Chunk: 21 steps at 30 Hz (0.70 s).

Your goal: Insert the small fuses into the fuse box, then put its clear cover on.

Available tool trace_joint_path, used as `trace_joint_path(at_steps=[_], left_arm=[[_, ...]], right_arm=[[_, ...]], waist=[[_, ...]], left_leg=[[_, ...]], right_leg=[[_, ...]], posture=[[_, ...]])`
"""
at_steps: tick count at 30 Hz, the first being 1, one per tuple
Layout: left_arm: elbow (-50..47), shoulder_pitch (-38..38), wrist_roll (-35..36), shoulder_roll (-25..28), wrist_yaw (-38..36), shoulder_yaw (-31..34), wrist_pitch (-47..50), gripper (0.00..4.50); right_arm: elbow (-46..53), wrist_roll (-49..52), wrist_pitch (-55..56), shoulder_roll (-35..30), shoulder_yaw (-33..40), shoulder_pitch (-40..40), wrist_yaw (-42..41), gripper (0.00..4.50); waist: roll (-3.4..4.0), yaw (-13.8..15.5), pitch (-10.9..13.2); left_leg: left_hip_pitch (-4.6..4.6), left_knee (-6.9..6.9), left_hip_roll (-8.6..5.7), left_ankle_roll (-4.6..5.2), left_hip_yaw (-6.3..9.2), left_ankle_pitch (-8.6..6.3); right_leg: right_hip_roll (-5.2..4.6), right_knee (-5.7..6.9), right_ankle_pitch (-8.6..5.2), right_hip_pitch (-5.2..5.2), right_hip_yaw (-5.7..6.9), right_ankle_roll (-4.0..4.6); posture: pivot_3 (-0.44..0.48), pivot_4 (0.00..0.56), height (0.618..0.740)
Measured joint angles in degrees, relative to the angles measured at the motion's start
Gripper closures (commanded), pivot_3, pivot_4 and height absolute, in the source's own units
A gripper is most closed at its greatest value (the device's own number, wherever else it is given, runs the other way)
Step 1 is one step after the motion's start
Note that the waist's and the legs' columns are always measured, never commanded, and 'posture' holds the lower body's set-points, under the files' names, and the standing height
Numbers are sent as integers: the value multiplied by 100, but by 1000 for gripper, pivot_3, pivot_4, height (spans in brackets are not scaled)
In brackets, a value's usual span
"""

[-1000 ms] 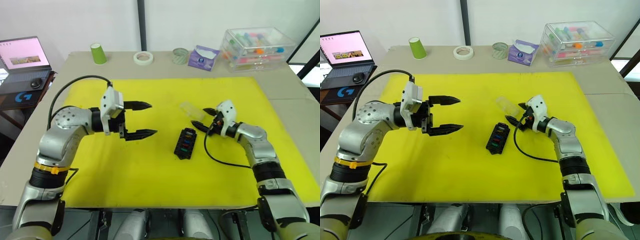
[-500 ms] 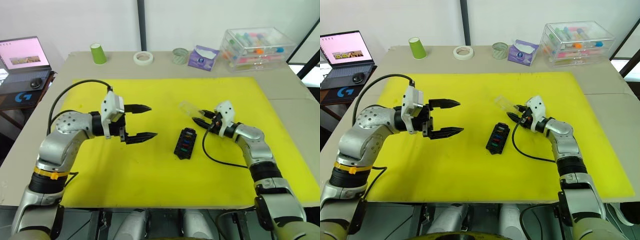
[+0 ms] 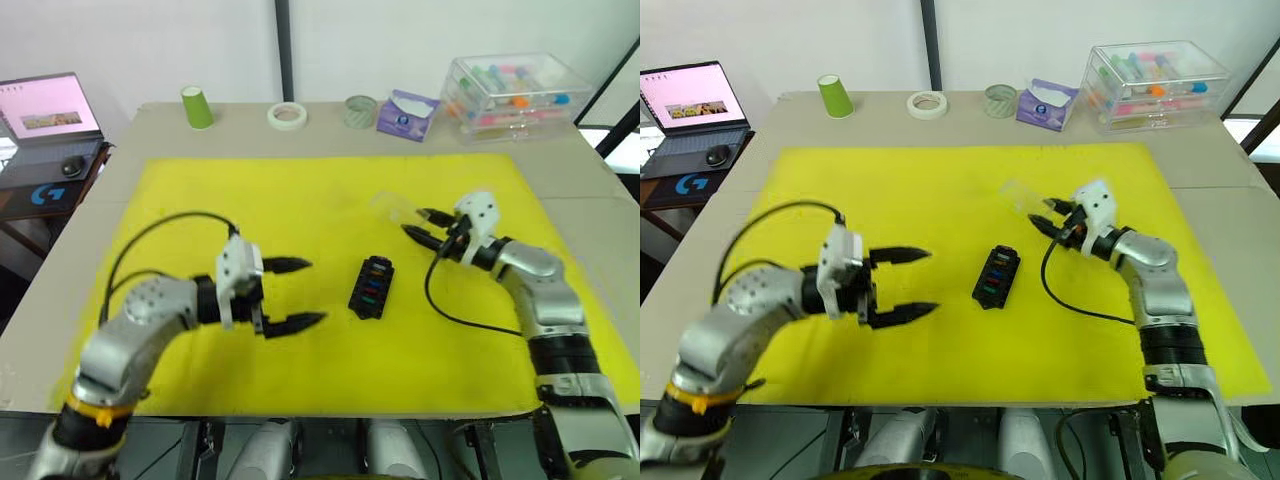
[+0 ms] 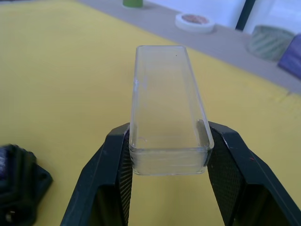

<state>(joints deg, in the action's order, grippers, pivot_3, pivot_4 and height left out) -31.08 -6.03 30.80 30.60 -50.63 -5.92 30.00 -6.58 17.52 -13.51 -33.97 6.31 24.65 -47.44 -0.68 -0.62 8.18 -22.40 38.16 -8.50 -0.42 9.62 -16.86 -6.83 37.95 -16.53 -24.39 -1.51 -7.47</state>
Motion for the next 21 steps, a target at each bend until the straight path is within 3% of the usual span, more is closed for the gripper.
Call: trace_joint_path(at_steps=[4,14,18,21], left_arm=[[-179,323,-280,-460,671,-293,-55,0],[451,630,-1389,-1202,1431,-1016,-1061,0],[570,704,-1763,-1823,2048,-1504,-1030,0],[394,849,-1938,-2002,2421,-1753,-833,0]], right_arm=[[833,210,-551,-128,60,-353,50,2630],[1558,473,-1288,-448,321,-516,190,2630],[1843,596,-1568,-558,467,-538,311,2630],[2047,686,-1729,-666,629,-593,374,2630]], waist=[[1,91,0],[4,141,1],[3,143,1],[3,139,1]], left_leg=[[1,5,-1,0,-2,0],[1,4,-3,1,-9,-1],[1,3,-3,2,-10,-1],[1,2,-1,2,-10,-1]], right_leg=[[-1,-1,0,6,-3,0],[-4,-3,0,6,-1,0],[-5,-4,0,5,-1,0],[-3,-3,0,5,-2,0]], posture=[[0,150,740],[0,150,740],[0,150,740],[0,150,740]])
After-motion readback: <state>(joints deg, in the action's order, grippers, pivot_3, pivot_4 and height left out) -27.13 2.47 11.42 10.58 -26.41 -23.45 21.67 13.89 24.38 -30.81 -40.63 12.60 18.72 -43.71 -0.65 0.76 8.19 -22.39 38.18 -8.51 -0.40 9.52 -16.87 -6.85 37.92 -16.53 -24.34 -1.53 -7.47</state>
